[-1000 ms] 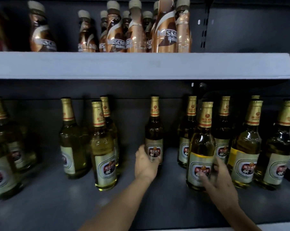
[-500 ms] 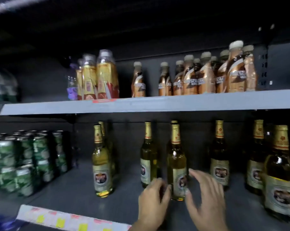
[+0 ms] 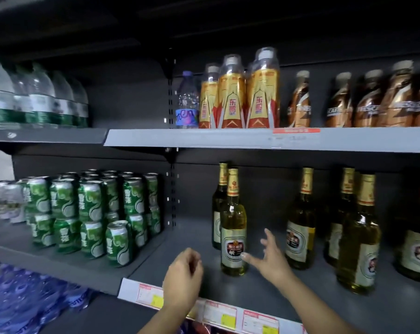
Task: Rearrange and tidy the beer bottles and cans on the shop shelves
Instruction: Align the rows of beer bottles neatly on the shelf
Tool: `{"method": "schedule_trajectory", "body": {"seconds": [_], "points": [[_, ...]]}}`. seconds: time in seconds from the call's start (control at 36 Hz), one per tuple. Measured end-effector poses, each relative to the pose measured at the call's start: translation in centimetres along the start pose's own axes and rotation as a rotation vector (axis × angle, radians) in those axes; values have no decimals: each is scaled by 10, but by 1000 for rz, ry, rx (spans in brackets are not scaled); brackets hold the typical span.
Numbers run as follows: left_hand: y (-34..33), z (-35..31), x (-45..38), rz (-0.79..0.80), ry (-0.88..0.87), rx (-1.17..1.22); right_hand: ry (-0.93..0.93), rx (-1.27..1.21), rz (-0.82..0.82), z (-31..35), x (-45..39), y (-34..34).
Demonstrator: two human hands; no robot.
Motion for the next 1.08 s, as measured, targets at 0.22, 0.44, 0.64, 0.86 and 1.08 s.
{"method": "schedule_trajectory", "body": {"seconds": [0.22, 0.44, 0.64, 0.86, 1.08], "points": [[-6, 34, -22, 90, 53, 89, -84, -110, 111, -4, -41, -36], [-34, 12, -64, 277, -15, 474, -15, -5, -80, 3, -48, -68], [-38, 56, -96, 249, 30, 455, 46, -42, -88, 22, -56, -117], [-26, 107, -134, 235, 61, 472, 108, -54, -311, 44, -68, -142], [-39, 130, -167, 256, 120, 508, 8, -55, -596, 42, -88, -89]]}}
Point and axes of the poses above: each hand's wrist, its own x-axis away from the middle knuckle, its own y-axis out of the back of the hand, z = x × y, the point moved 4 cm from there along -x, towards the middle knuckle, and after that the axes turned 14 degrees about -y, right-handed, at the moved point
